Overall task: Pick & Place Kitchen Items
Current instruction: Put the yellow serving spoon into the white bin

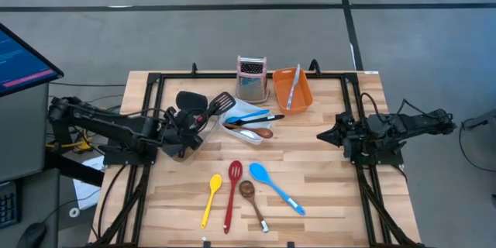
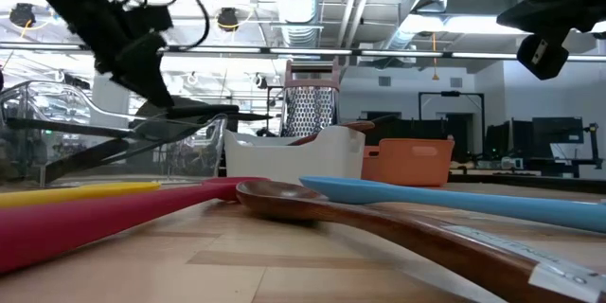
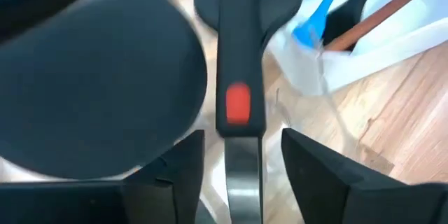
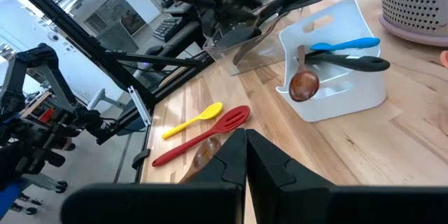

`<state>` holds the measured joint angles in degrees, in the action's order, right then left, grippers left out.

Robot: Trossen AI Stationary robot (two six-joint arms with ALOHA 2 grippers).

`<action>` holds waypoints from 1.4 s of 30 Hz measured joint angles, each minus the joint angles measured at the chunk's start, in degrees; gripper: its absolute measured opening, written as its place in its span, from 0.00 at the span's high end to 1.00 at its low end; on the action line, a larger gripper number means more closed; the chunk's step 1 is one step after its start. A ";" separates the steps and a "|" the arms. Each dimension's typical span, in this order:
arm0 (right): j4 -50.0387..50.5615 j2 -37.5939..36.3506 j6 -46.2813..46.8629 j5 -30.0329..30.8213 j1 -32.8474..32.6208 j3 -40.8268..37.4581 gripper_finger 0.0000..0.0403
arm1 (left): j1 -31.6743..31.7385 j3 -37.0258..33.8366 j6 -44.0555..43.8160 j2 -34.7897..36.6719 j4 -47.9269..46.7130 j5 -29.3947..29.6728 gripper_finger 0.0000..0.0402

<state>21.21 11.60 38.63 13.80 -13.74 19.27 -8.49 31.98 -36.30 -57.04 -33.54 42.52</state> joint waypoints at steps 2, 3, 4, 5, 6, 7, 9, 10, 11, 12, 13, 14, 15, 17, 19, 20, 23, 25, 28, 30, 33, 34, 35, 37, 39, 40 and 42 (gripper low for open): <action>0.00 0.00 0.00 0.00 0.00 0.00 1.00 | 0.35 1.54 2.78 0.54 0.31 0.60 0.54; 0.01 0.00 0.00 0.00 0.01 0.00 1.00 | 0.53 2.39 3.95 0.89 0.40 0.76 0.53; 0.00 0.00 0.00 0.00 0.00 0.00 1.00 | 0.84 3.31 5.04 1.39 0.38 1.00 0.53; 0.00 0.00 0.00 0.00 0.00 0.00 1.00 | 1.09 4.36 6.28 1.95 0.58 1.10 0.53; 0.02 0.01 0.00 0.00 0.00 0.00 1.00 | 1.29 5.47 7.22 2.56 1.19 1.11 0.53; -0.01 0.00 0.00 0.00 0.01 0.00 1.00 | 1.42 6.48 7.54 3.21 2.00 1.21 0.53; 0.00 0.02 0.00 0.00 0.02 0.00 1.00 | 1.46 8.07 7.63 4.53 4.63 1.17 0.55; 0.00 0.00 0.00 0.00 0.01 0.00 1.00 | 1.46 8.64 7.65 5.22 6.92 0.61 0.56; -0.02 0.00 0.00 0.00 0.02 0.00 1.00 | 1.44 9.05 7.68 5.99 9.65 -0.55 0.57; 0.00 0.00 0.00 0.00 0.02 0.00 1.00 | 1.44 9.22 7.71 6.79 12.76 -2.11 0.58; -0.02 0.00 0.00 0.00 0.02 0.00 1.00 | 1.44 9.23 7.73 7.43 16.05 -3.93 0.59; -0.02 0.00 0.00 0.00 0.01 0.00 1.00 | 1.44 9.23 7.72 7.86 19.35 -5.91 0.61; -0.02 0.00 -0.01 0.00 0.02 0.00 1.00 | 1.44 9.23 7.73 8.16 22.56 -8.05 0.63; -0.22 0.00 0.00 0.00 0.02 0.00 1.00 | 1.30 9.23 7.40 8.33 29.06 -12.07 0.66; -0.57 0.00 0.00 0.00 0.02 0.00 1.00 | 1.05 9.23 7.21 8.27 35.04 -15.15 0.69; -0.73 0.00 0.00 0.00 0.02 0.00 1.00 | 0.83 9.23 7.15 7.99 37.74 -16.12 0.71; -0.91 0.00 0.89 0.00 0.02 0.00 1.00 | 0.17 9.27 7.11 6.88 42.87 -17.51 0.75; -0.90 0.00 2.19 -0.01 0.02 0.00 1.00 | -0.29 9.27 7.08 6.25 44.65 -17.52 0.77; -0.90 0.00 2.38 -0.20 0.00 0.00 1.00 | -0.60 9.25 6.99 5.16 44.56 -17.53 0.78; -0.90 0.00 2.38 -0.20 -0.04 0.00 1.00 | -0.72 9.25 6.95 4.26 44.70 -17.53 0.79; -0.90 0.00 2.38 -0.20 -0.04 0.00 1.00 | -0.97 9.25 6.93 2.85 45.10 -17.53 0.80; -0.90 0.00 2.38 -0.22 -0.04 0.00 1.00 | -0.97 9.25 6.92 2.37 45.15 -17.55 0.80; -0.90 0.00 2.38 -0.22 -0.04 0.00 1.00 | -0.97 9.25 6.93 1.91 45.13 -17.55 0.80; -0.90 0.00 2.38 -0.22 -0.04 0.00 1.00 | -0.97 9.25 6.91 1.10 45.33 -17.55 0.80; -0.90 0.01 2.38 -0.22 -0.04 0.00 1.00 | -0.97 9.25 6.91 0.50 45.48 -17.55 0.80; -0.90 0.00 2.38 -0.22 -0.04 0.00 1.00 | -0.96 9.25 6.91 0.21 45.64 -17.55 0.80; -0.89 0.00 2.38 -0.24 -0.04 0.00 1.00 | -0.95 9.24 6.91 -0.16 45.90 -17.55 0.80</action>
<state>20.32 11.60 41.01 13.56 -13.78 19.27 -9.43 41.23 -29.39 -57.19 12.36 24.97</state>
